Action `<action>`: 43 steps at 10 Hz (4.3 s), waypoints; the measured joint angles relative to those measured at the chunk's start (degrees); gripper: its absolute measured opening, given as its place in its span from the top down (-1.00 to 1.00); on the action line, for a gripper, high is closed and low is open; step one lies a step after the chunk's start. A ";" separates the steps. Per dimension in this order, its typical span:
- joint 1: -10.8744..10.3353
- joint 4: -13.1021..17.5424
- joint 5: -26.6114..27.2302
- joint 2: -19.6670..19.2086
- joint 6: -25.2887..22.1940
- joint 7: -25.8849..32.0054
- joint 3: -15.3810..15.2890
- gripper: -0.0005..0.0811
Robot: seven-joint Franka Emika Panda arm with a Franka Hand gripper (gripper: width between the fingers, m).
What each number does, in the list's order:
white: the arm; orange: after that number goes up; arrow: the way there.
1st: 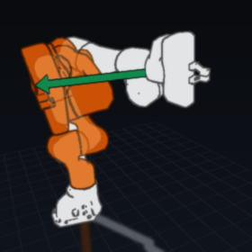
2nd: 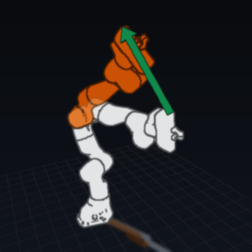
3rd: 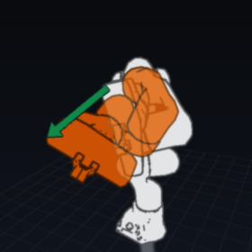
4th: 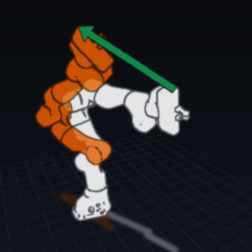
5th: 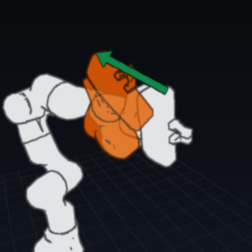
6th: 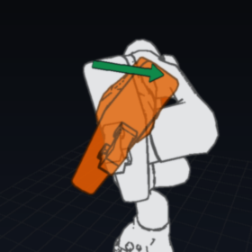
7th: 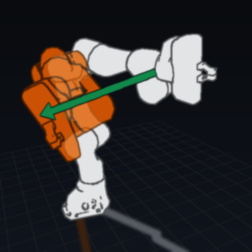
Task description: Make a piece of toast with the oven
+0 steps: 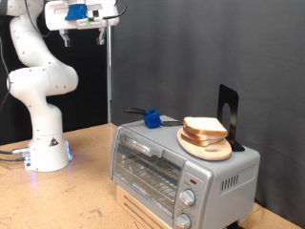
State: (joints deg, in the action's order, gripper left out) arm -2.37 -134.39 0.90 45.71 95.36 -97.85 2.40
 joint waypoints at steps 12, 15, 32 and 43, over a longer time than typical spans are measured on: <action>-14.52 0.18 9.24 -11.58 14.31 50.34 9.22 -0.68; -12.93 0.39 8.47 -17.96 22.35 40.40 5.94 -0.68; -10.99 -8.56 11.09 -18.53 30.20 61.15 13.91 -0.68; -10.92 -19.94 8.61 -25.70 50.04 59.70 9.54 -0.68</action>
State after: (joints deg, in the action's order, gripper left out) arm -13.29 -154.33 9.52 20.01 145.41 -38.15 11.94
